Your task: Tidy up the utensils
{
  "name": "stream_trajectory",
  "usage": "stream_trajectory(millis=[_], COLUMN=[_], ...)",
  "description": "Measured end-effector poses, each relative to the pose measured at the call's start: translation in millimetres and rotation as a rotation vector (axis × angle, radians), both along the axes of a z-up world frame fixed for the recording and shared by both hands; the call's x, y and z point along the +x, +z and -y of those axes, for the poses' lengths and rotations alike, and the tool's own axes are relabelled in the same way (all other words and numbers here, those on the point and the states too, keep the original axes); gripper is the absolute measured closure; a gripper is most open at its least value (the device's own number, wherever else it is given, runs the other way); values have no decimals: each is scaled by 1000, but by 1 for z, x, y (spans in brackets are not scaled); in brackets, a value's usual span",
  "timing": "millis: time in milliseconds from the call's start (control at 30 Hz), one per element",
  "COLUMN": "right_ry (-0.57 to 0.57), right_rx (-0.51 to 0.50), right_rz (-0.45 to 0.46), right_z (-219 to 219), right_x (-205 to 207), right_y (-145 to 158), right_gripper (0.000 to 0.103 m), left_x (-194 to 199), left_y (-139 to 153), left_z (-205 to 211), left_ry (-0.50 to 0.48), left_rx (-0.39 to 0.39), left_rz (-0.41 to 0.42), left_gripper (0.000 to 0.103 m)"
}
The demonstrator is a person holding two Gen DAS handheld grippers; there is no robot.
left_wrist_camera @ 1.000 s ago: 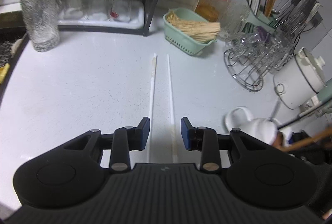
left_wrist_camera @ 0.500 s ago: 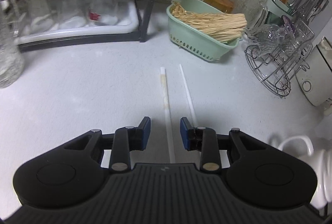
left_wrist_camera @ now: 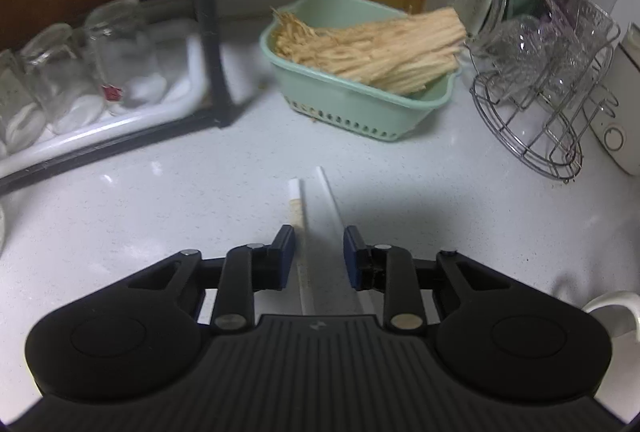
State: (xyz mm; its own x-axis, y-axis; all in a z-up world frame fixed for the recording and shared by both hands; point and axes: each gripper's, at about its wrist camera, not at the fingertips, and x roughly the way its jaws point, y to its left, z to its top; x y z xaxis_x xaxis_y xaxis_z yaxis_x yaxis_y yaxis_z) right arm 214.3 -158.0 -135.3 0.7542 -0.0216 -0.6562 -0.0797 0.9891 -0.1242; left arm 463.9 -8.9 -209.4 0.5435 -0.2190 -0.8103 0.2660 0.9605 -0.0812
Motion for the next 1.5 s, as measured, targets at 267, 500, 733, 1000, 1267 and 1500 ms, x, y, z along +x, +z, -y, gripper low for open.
stream_trajectory(millis=[267, 500, 733, 1000, 1267, 1500], right_ry=[26, 64, 113, 143, 126, 118], right_rx=[-5, -7, -8, -3, -8, -9], right_rz=[-1, -1, 3, 18, 8, -1], right_z=[2, 5, 9, 14, 9, 9], right_x=[-1, 0, 2, -1, 1, 2], right_y=[0, 0, -1, -2, -2, -2], right_gripper=[11, 11, 11, 11, 11, 11], left_x=[1, -10, -39, -77, -62, -40], left_y=[0, 8, 20, 24, 21, 6], left_z=[11, -3, -21, -45, -61, -78], left_ry=[9, 53, 102, 163, 198, 192], left_rx=[103, 74, -24, -163, -117, -43], left_rz=[-5, -7, -53, -56, -6, -25], left_gripper=[88, 97, 103, 101, 65, 66])
